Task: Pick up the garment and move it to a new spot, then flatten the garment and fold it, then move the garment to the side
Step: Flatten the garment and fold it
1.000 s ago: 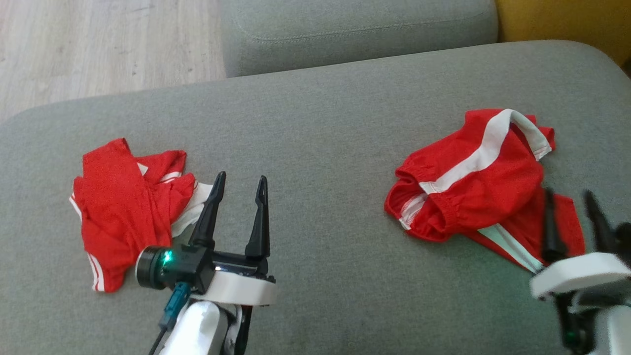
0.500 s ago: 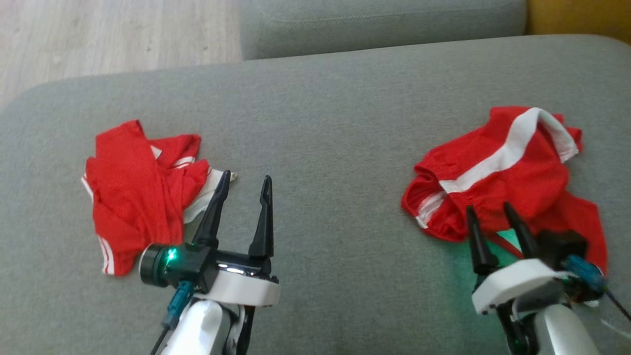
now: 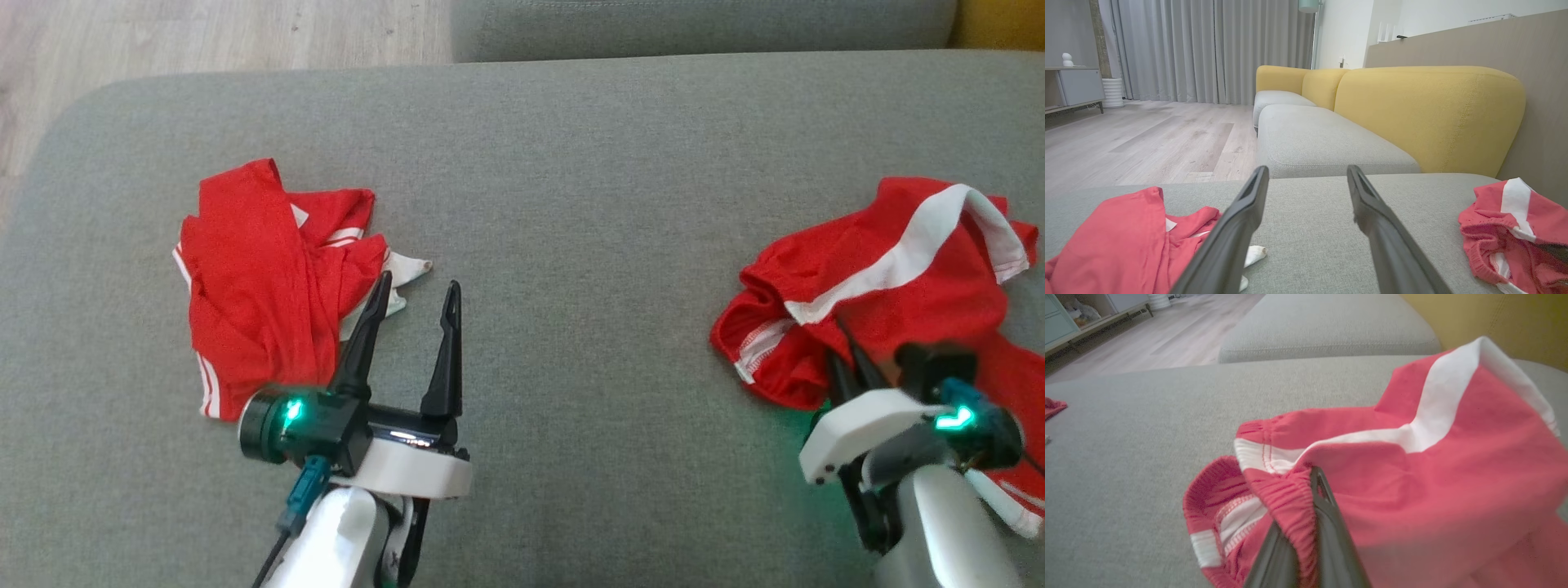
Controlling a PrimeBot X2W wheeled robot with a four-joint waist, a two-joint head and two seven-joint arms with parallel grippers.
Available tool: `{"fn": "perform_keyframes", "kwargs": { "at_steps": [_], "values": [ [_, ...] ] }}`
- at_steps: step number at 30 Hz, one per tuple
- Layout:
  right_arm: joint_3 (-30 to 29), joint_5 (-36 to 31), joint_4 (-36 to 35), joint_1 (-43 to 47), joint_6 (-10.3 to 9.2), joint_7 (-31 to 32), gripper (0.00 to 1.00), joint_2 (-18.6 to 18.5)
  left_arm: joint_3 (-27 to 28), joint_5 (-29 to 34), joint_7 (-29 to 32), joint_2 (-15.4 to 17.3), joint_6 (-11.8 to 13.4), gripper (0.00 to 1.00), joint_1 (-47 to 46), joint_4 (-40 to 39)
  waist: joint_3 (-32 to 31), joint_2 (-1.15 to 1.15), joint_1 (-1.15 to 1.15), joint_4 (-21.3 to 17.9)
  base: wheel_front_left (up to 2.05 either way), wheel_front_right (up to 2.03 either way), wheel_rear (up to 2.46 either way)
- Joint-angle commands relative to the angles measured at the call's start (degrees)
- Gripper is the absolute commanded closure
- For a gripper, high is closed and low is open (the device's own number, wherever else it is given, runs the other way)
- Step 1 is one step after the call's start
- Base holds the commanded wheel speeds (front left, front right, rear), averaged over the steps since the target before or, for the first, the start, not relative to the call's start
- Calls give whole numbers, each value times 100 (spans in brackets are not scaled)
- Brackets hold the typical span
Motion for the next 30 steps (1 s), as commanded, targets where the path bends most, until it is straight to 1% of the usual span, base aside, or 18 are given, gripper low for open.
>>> {"fn": "perform_keyframes", "kwargs": {
  "at_steps": [1, 4, 8, 14, 16, 18, 23, 27, 30],
  "values": [
    [94, -45, -200, -270, -4, -111, 100, -32, 140, -25, -54, 9, 31, 0, -228, -152, -9, 0, -1, 8, 0, 0, 0],
    [30, -78, -336, -350, -4, -216, 100, -32, 141, -31, -54, 9, 37, 0, -217, -143, -36, 0, -1, 22, 0, 0, 0],
    [11, -139, -629, -509, -4, -196, 100, -31, 115, -50, -54, 9, 45, 0, -209, -146, -52, 0, -1, 52, 0, 0, 0],
    [112, -330, -911, -924, -4, 88, 100, -31, 56, -82, -54, 9, 56, 0, -251, -172, 17, 0, -1, 154, 0, 0, 0],
    [284, -467, -920, -1305, -4, 364, 100, -38, -5, -101, -54, 9, 63, 0, -306, -175, 111, 0, -1, 270, 0, 0, 0],
    [493, -494, -826, -1591, -4, 541, 100, -131, -49, -117, -54, 9, 70, 0, -356, -179, 193, 0, -1, 374, 0, 0, 0],
    [1111, -318, -406, -2293, -4, 803, 100, -498, -192, -191, -54, 9, 113, 0, -495, -196, 416, 0, -1, 711, 0, 0, 0],
    [1643, -110, 55, -2863, -4, 839, 100, -744, -309, -242, -54, 9, 158, 0, -594, -207, 609, 0, -1, 994, 0, 0, 0],
    [2007, 82, 472, -3304, -4, 798, 100, -853, -395, -277, -54, 9, 183, 0, -668, -222, 739, 0, -1, 1184, 0, 0, 0]
  ]
}}
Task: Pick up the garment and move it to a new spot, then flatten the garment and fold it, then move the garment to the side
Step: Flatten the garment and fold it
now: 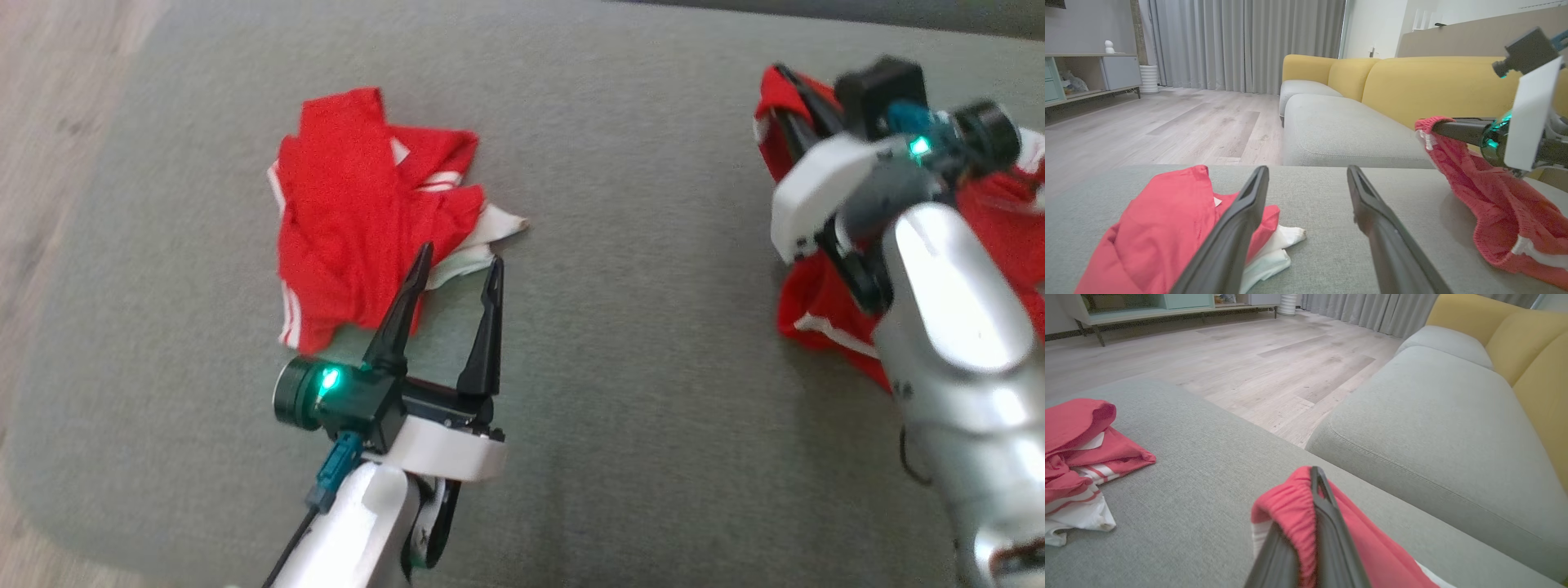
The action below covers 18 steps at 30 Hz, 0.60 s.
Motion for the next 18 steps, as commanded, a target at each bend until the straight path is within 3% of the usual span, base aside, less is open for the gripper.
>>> {"fn": "perform_keyframes", "kwargs": {
  "at_steps": [1, 6, 7, 8, 11, 15, 18],
  "values": [
    [220, 84, -58, -374, -4, -73, 100, -2, 121, -33, -54, 13, 43, 0, -264, -214, 195, 0, -1, 224, 0, 0, 0],
    [713, 397, 712, -1158, -4, -258, 100, -76, -15, -114, -54, 13, 93, 0, -400, -258, 367, 0, -1, 450, 0, 0, 0],
    [746, 441, 879, -1308, -4, -320, 31, -94, -34, -125, -54, 13, 107, 0, -422, -262, 384, 0, -1, 472, 0, 0, 0],
    [786, 431, 1055, -1446, -4, -377, 0, -128, -51, -133, -54, 13, 122, 0, -438, -263, 394, 0, -1, 484, 0, 0, 0],
    [863, 500, 1544, -1753, -4, -563, 0, -162, -84, -150, -54, 13, 172, 0, -469, -256, 385, 0, -1, 481, 0, 0, 0],
    [656, 1385, 1946, -1847, -4, -624, 0, 134, -44, -150, -54, 13, 199, 0, -459, -219, 280, 0, -1, 303, 0, 0, 0],
    [826, 1757, 1924, -1853, -4, -719, 0, 102, 33, -84, -54, 13, 165, 0, -456, -170, 163, 0, -1, 82, 0, 0, 0]
  ]
}}
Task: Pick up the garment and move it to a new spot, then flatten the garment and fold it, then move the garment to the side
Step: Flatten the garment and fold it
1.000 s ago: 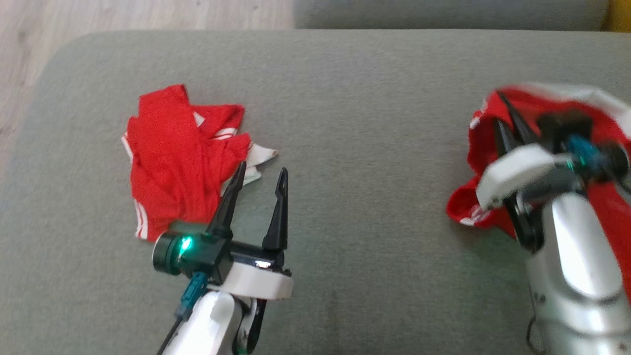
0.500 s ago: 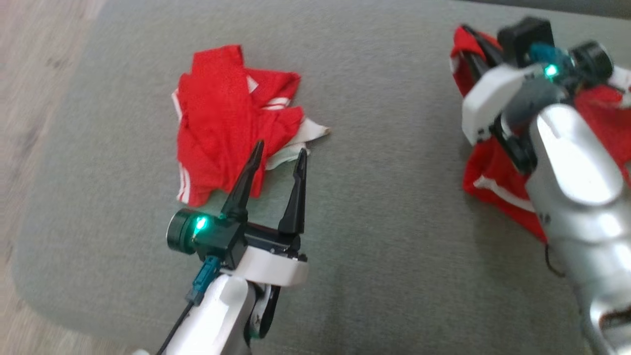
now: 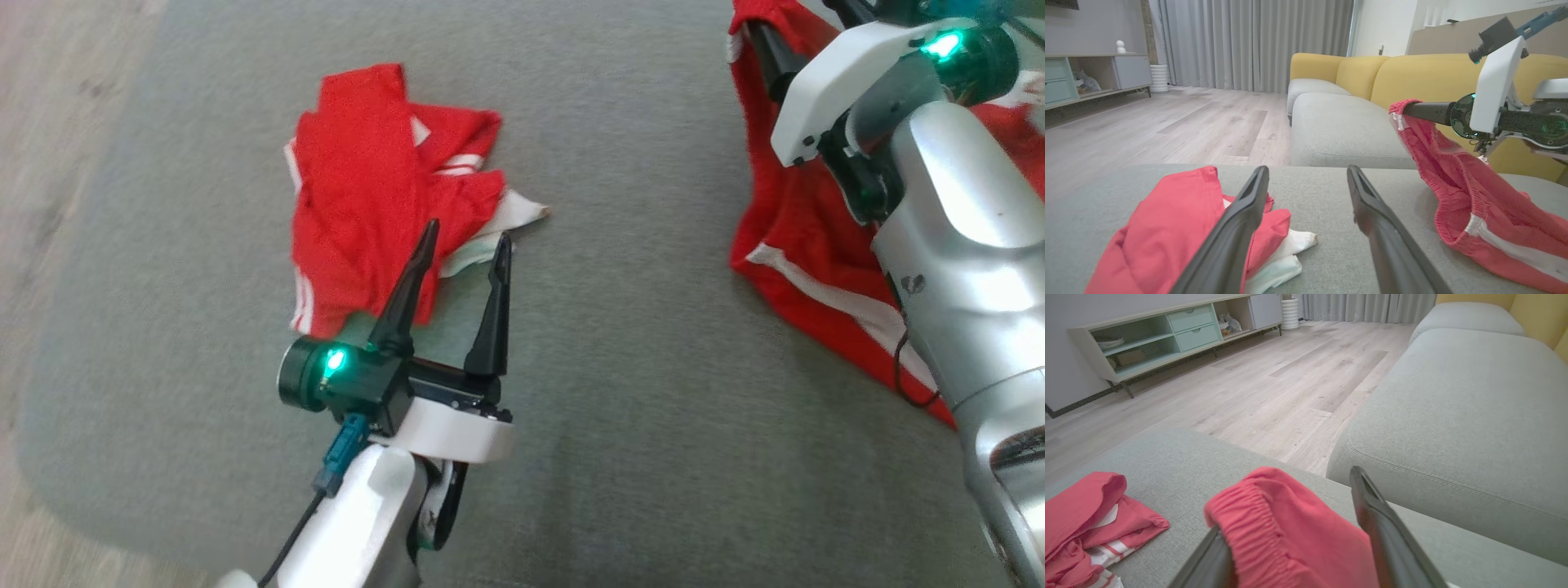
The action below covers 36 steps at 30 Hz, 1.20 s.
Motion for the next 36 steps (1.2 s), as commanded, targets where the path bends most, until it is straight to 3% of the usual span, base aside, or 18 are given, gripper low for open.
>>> {"fn": "perform_keyframes", "kwargs": {
  "at_steps": [1, 12, 23, 29, 33, 36],
  "values": [
    [128, 109, -218, -92, -4, -77, 0, 52, 242, 64, -52, 15, -15, 0, -172, -147, -155, 0, 0, -227, 0, 0, 0],
    [1402, 614, -320, 406, -4, 269, 0, -157, 616, 244, -52, 15, -200, 0, -6, -33, -767, 0, 0, -962, 0, 0, 0],
    [2506, 823, -326, 834, -4, 328, 0, -330, 686, 230, -52, 15, -259, 0, 231, 3, -1150, 0, 0, -1086, 0, 0, 0],
    [1769, 1177, -443, 987, -4, -524, 0, -449, 783, 257, -52, 15, -233, 0, 324, -61, -1230, 0, 0, -1248, 0, 0, 0],
    [895, 1073, -575, 1438, -4, -1425, 0, -482, 902, 286, -52, 15, -208, 0, 396, -136, -1218, 0, 0, -1512, 0, 0, 0],
    [43, 873, -803, 1985, -4, -1721, 0, -379, 997, 266, -52, 15, -226, 0, 451, -184, -1194, 0, 0, -1744, 0, 0, 0]
  ]
}}
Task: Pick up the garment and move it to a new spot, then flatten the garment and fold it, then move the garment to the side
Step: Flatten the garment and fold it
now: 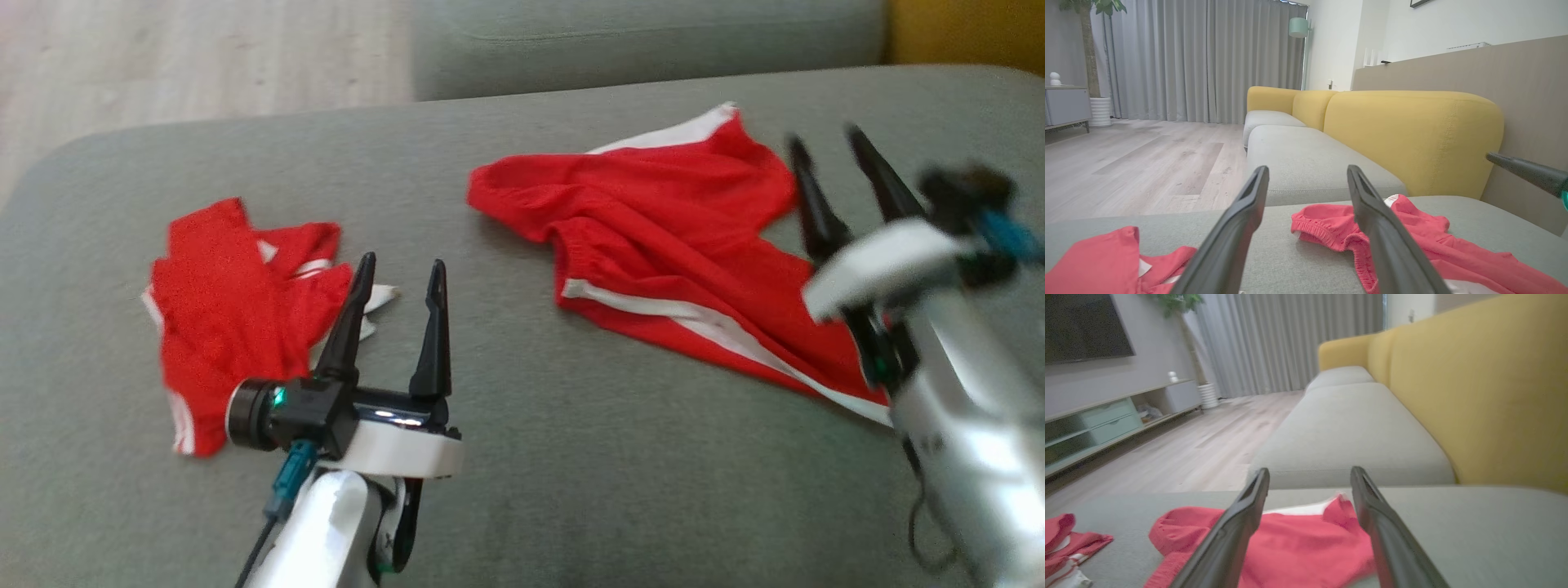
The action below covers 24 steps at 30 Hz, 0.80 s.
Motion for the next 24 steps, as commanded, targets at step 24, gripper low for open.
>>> {"fn": "perform_keyframes", "kwargs": {
  "at_steps": [24],
  "values": [
    [-2663, -1278, -3101, 3133, -4, -151, 0, 1248, 253, 358, -40, 24, -585, 0, -265, 629, 319, 0, 0, -1136, 0, 0, 0]
  ]
}}
